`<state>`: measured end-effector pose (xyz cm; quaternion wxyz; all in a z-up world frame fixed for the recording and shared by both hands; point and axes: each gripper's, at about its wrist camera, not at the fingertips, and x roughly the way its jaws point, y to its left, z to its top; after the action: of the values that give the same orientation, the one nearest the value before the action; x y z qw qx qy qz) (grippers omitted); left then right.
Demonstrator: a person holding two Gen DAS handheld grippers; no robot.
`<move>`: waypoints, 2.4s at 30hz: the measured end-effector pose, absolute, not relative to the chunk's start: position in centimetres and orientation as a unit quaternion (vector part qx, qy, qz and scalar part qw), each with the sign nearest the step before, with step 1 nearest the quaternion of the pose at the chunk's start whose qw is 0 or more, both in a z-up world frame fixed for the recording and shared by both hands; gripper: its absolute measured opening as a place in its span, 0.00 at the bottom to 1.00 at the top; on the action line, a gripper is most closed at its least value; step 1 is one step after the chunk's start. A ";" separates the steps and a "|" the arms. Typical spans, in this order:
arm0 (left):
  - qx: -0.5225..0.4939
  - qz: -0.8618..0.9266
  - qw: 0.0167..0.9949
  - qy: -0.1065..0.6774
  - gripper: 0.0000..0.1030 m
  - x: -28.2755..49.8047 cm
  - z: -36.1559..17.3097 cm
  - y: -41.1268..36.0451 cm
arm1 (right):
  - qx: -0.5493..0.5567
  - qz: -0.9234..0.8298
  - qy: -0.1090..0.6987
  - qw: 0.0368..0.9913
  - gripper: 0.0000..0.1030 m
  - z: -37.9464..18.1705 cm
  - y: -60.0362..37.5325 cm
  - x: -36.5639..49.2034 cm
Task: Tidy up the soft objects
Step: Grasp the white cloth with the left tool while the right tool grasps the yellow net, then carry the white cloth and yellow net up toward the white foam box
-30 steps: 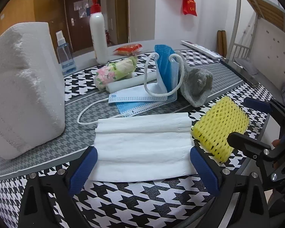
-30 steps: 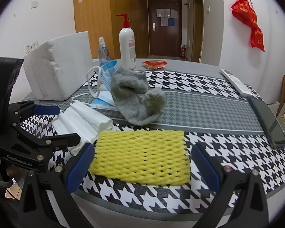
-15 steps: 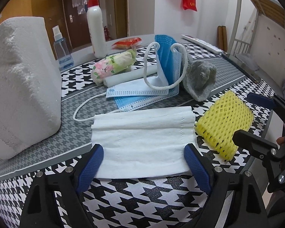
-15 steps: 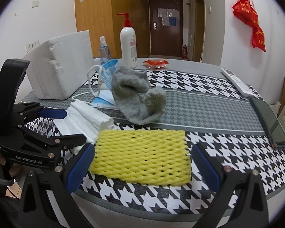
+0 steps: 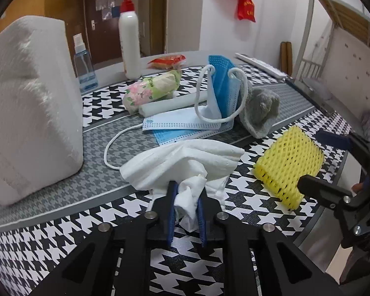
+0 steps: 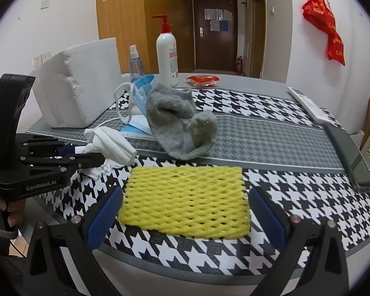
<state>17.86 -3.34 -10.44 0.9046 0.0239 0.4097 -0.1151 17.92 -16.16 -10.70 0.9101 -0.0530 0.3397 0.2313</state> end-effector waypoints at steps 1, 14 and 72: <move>0.021 -0.119 0.905 0.408 0.13 17.7 -10.5 -3.3 | -0.053 0.230 0.342 0.909 1.00 -10.7 -16.0 18.0; 0.015 -0.120 0.906 0.407 0.13 17.7 -10.4 -3.2 | -0.062 0.207 0.372 0.903 0.85 -11.6 -15.5 19.1; 0.042 -0.064 0.969 0.233 0.12 10.5 1.1 -0.7 | -0.037 0.279 0.228 0.932 0.23 -0.3 -14.9 14.8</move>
<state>10.47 -0.72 1.06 0.9694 0.0420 0.2334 -0.0641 14.76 -14.92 -0.25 0.9322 -0.0372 0.2280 0.2787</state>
